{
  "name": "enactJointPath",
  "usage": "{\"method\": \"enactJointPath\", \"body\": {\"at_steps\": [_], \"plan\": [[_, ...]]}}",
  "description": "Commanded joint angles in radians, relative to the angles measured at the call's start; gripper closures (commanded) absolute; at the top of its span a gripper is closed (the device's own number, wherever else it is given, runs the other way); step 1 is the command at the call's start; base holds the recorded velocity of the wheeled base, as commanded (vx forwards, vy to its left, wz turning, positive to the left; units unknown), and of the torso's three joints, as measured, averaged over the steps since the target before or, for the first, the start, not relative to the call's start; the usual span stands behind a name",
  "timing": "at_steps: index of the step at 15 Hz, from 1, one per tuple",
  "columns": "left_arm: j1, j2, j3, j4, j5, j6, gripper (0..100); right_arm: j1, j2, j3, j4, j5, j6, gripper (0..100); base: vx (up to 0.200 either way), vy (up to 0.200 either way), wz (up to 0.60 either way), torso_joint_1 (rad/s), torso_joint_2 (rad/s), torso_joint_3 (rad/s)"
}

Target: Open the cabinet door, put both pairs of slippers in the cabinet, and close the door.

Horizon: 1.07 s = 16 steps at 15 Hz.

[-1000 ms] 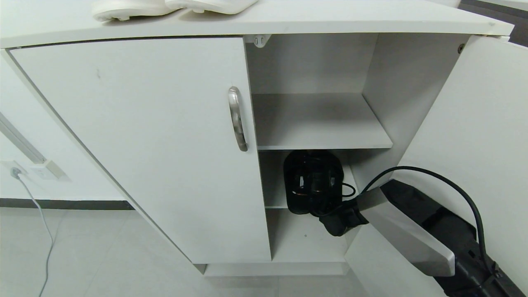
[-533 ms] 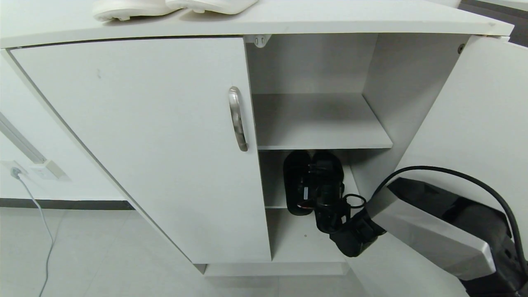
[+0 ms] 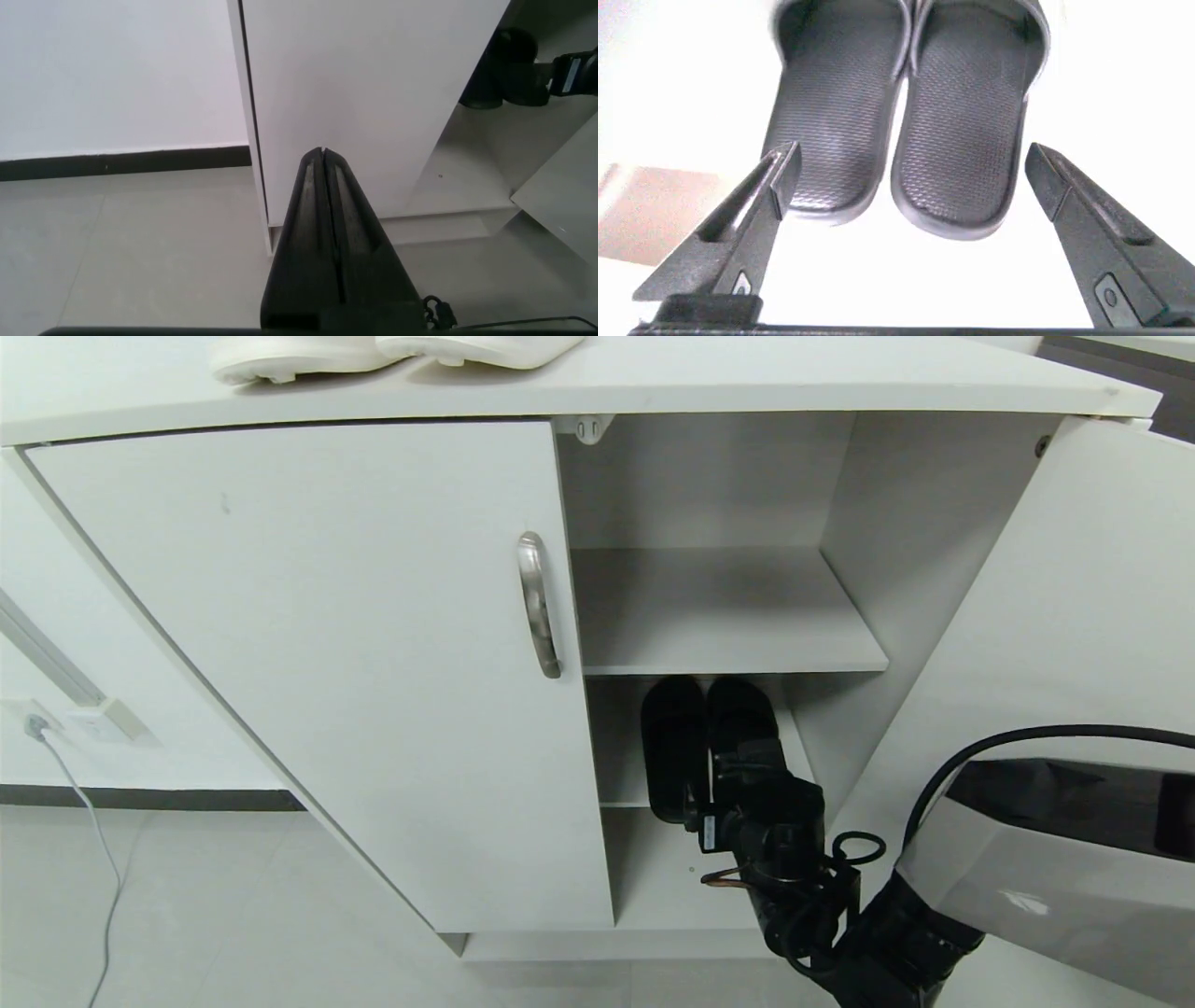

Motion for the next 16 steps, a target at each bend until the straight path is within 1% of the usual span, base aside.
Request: {"method": "enactJointPath", "body": {"at_steps": [1,4,13,16], "plan": [[0.001,0.001,0.000,0.000,0.000,-0.001,100,0.013,-0.030,0.013,0.000,0.000,0.000,0,0.000,0.000,0.00,0.000,0.00,0.000],[-0.001,0.001,-0.001,0.000,0.000,-0.001,100,0.015,-0.030,0.016,0.000,-0.004,0.000,0,0.000,0.000,0.00,0.000,0.00,0.000],[0.001,0.001,0.000,0.000,0.001,-0.001,100,0.021,-0.027,0.020,-0.002,-0.004,0.000,0,-0.200,0.000,0.00,0.003,0.00,0.003],[0.001,0.001,0.000,0.000,0.001,-0.001,100,0.021,-0.028,0.025,-0.002,-0.007,0.000,0,0.000,0.000,0.00,0.000,0.00,0.000]]}}
